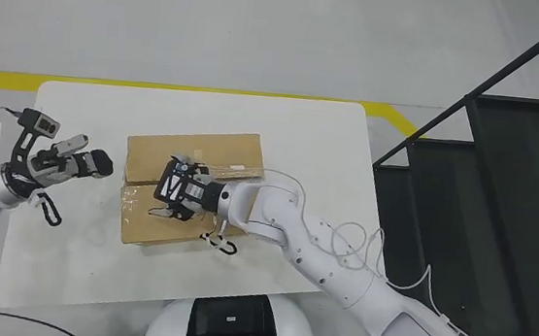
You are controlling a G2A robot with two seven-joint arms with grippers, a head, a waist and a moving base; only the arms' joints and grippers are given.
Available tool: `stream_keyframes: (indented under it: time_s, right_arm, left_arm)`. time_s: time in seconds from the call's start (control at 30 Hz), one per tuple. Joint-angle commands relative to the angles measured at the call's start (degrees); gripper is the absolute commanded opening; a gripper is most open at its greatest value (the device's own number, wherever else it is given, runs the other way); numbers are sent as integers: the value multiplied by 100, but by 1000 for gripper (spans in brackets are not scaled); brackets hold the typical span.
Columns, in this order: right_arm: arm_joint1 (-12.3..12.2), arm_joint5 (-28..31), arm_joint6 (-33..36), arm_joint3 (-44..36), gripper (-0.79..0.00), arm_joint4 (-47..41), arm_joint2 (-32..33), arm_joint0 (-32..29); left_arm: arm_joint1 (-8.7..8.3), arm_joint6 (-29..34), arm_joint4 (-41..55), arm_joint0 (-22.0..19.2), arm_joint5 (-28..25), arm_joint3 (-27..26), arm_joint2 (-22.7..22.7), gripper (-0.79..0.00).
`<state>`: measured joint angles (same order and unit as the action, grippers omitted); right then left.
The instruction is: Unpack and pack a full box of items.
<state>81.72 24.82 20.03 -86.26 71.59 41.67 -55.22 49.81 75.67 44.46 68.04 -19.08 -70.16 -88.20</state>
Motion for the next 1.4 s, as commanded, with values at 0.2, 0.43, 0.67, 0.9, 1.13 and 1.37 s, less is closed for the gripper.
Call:
stream_keyframes:
  time_s: [0.2,0.43,0.67,0.9,1.13,1.37]
  right_arm:
    - [18,67,-32,-43,0,18,-29,-55]
    - [-2,179,-121,-107,0,48,14,-195]
    - [48,264,-64,154,0,-66,-84,-142]
    - [116,271,-82,326,0,-100,-186,-27]
    - [164,322,87,380,0,-88,-295,25]
    - [251,303,202,578,0,-84,-493,90]
  left_arm:
    - [-54,-6,432,301,-83,176,-590,0]
    - [-37,-191,301,358,-49,136,-584,0]
    - [-16,-321,246,346,-29,128,-571,0]
    - [-2,-377,208,338,6,124,-582,0]
    - [18,-394,177,310,51,147,-548,0]
    - [29,-384,159,295,65,185,-563,0]
